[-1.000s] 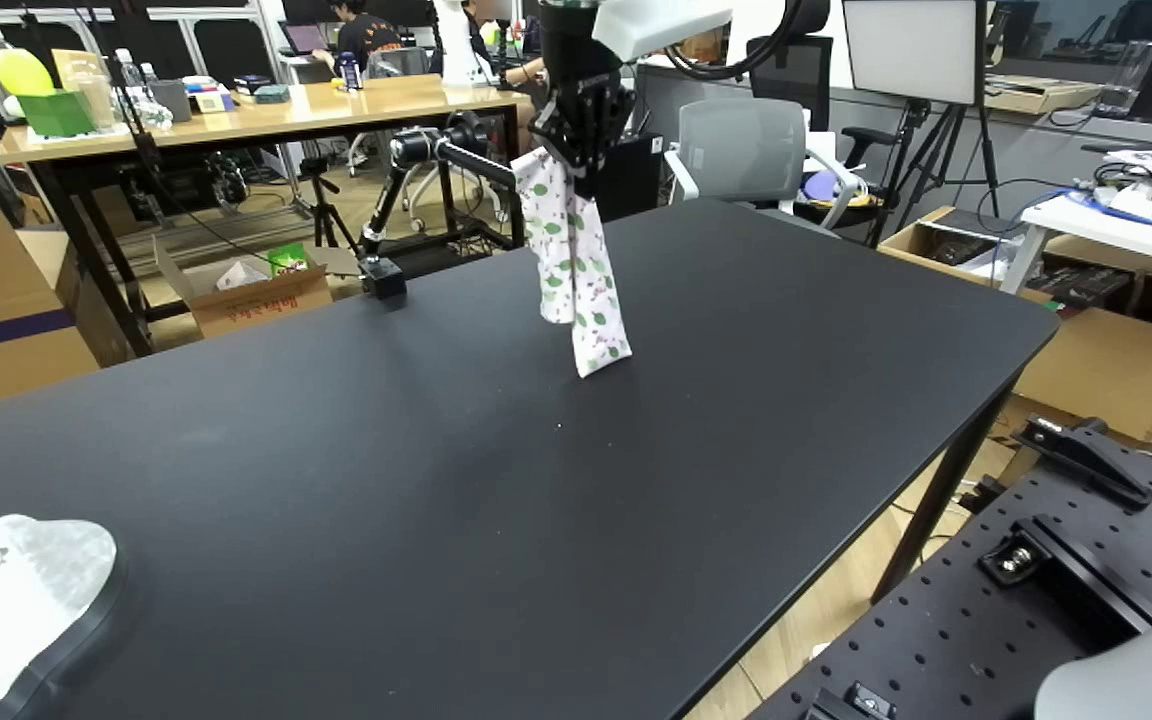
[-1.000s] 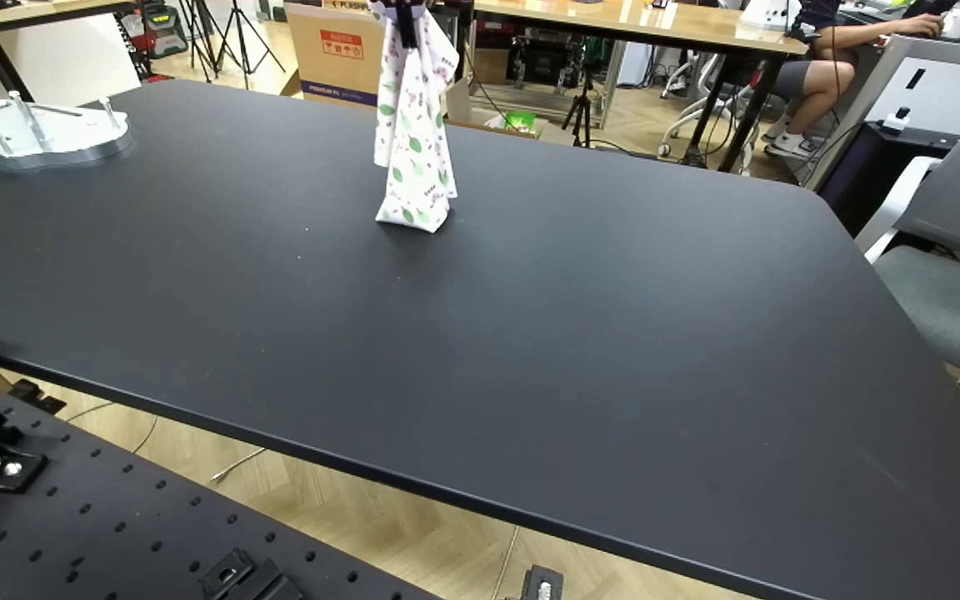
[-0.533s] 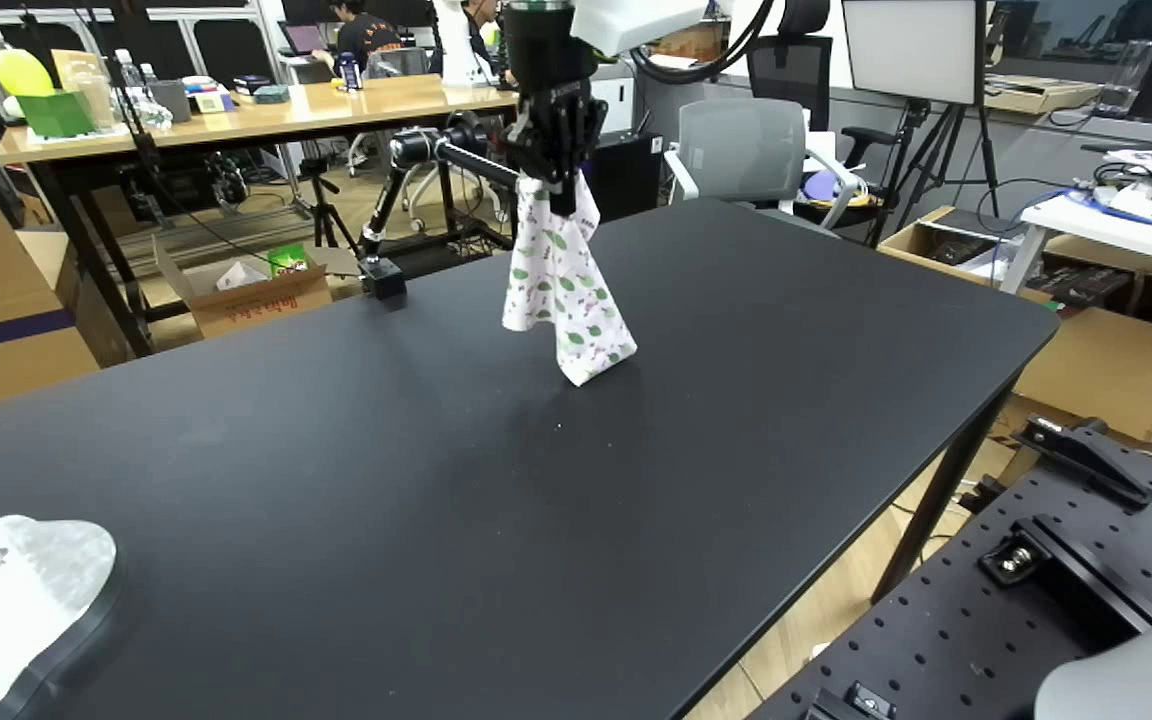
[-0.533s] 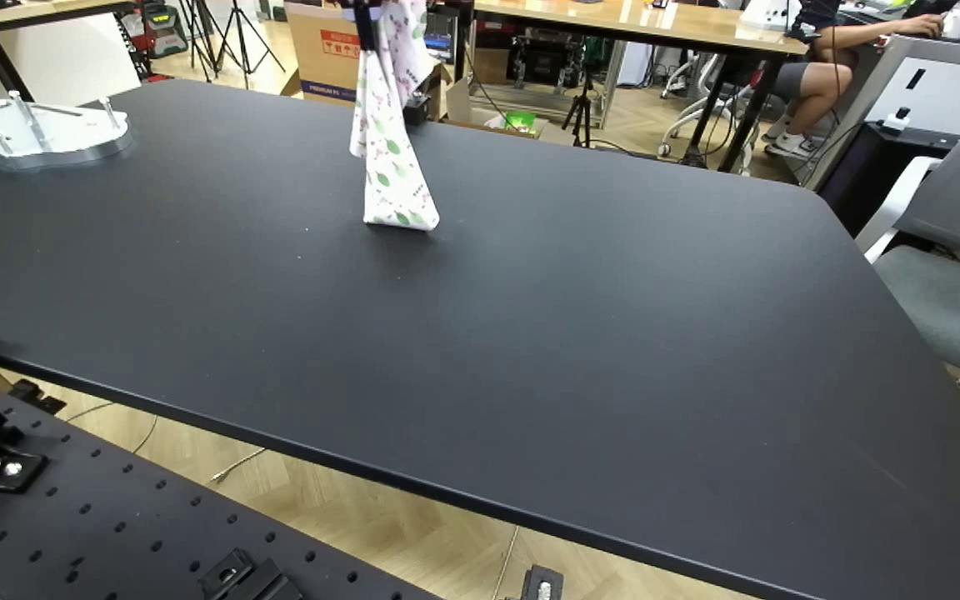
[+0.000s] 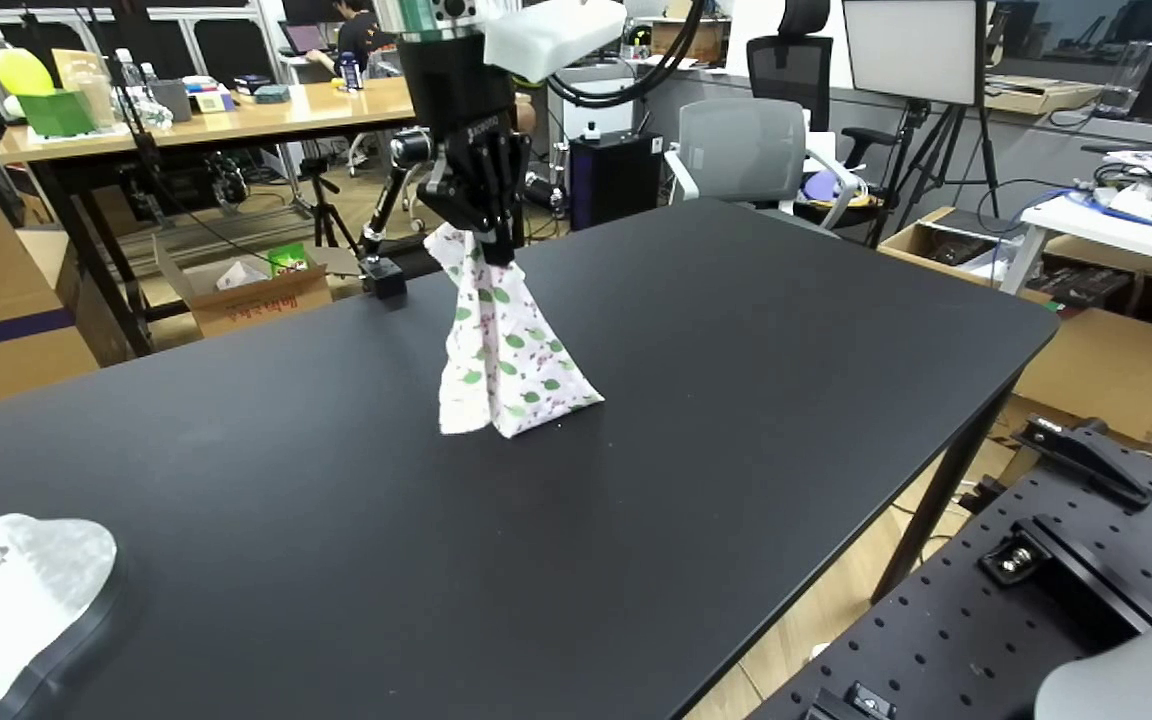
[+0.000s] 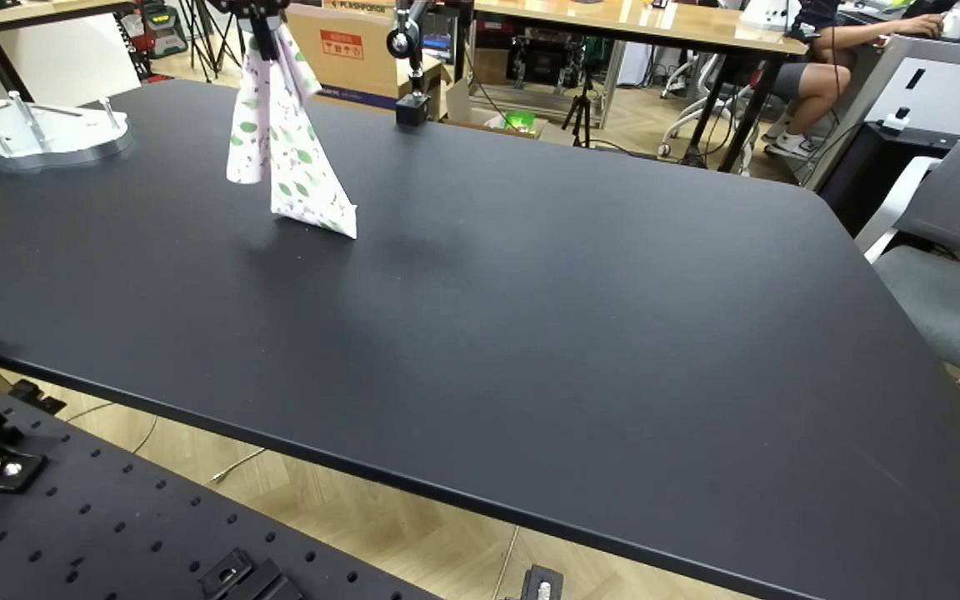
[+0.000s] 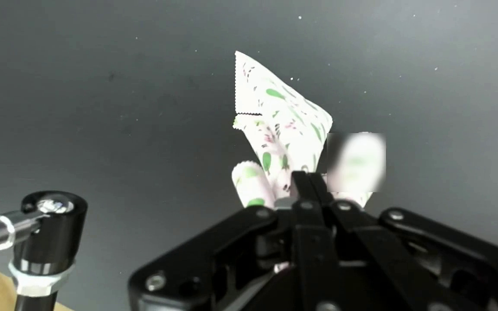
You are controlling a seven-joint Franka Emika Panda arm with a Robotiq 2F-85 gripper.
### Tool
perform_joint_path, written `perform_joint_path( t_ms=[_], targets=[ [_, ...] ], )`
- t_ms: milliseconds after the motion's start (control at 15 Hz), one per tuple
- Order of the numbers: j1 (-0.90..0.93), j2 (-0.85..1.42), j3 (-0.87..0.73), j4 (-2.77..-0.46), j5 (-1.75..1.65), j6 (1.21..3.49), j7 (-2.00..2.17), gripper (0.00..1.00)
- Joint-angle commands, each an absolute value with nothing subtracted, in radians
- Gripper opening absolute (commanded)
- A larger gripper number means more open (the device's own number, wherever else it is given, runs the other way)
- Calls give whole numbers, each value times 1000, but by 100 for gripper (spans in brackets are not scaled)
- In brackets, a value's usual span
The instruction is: Unhang the white cloth from the black stand
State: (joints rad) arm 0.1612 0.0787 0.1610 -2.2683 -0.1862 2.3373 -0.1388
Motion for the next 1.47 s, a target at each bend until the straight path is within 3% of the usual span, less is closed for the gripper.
perform_joint_path(
  t_ms=[0,400,533,933,1200,1400],
  targets=[
    [172,138,144,-2230,-292,2320,18,0],
    [193,272,85,-2184,-438,2294,298,0],
    [198,310,80,-2165,-419,2257,289,28],
    [205,371,87,-2121,-370,2190,239,69],
    [196,367,135,-2118,-241,2180,121,95],
    [208,346,167,-2111,-158,2162,82,100]
  ],
)
